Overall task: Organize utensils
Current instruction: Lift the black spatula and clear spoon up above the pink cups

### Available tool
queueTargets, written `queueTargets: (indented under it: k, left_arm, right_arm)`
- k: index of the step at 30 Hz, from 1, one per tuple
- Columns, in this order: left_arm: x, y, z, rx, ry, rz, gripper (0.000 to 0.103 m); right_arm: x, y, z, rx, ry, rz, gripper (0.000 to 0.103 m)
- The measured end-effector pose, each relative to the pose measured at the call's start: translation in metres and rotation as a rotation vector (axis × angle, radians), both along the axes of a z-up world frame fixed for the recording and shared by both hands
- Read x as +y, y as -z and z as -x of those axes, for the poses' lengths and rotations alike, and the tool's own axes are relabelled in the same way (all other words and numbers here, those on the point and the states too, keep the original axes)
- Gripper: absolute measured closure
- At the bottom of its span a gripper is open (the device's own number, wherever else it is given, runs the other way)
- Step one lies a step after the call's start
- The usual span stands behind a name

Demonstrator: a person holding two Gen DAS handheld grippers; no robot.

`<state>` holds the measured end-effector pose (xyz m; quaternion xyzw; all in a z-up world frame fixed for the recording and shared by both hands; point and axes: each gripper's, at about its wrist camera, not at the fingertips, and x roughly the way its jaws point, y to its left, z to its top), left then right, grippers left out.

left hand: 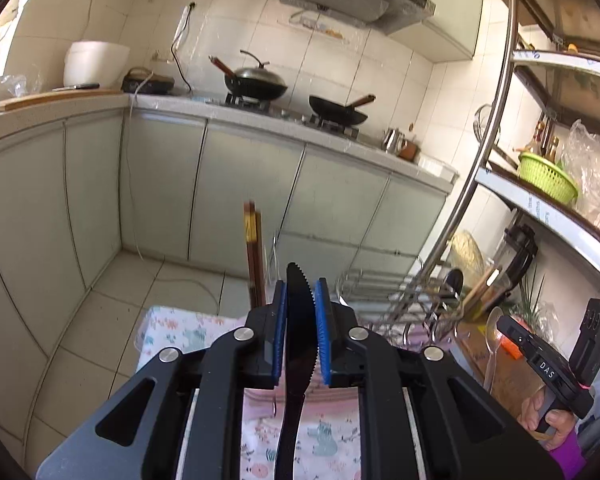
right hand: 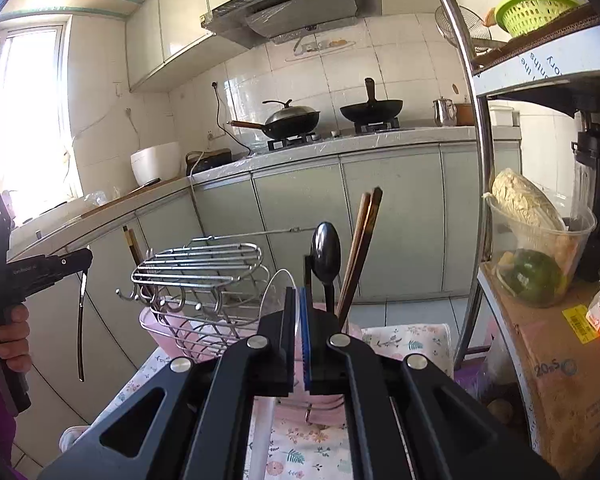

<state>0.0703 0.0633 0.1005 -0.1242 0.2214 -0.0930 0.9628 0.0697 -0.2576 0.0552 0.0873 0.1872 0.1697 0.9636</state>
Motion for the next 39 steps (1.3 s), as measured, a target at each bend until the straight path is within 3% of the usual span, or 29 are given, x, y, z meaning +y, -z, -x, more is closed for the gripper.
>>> queueTargets:
  k: [9, 18, 23, 29, 39]
  left_arm:
    - [-0.002, -0.027, -0.007, -0.120, -0.043, 0.023, 0.090]
    - [-0.007, -0.033, -0.019, -0.197, -0.091, 0.026, 0.090]
    - [-0.004, -0.029, -0.026, -0.220, -0.121, 0.046, 0.090]
    - [0.004, -0.024, -0.030, -0.233, -0.125, 0.078, 0.090]
    - [0.010, -0.011, -0.040, -0.219, -0.119, 0.097, 0.090]
  right_arm:
    - [-0.005, -0.038, -0.006, -0.136, 0.033, -0.024, 0.101]
    - [-0.008, -0.065, -0.016, -0.273, 0.095, -0.074, 0.101]
    - [-0.003, -0.061, -0.029, -0.325, 0.146, -0.067, 0.101]
    - [0.013, -0.047, -0.039, -0.416, 0.198, 0.026, 0.101]
    - [0.022, -0.020, -0.056, -0.448, 0.220, 0.083, 0.101]
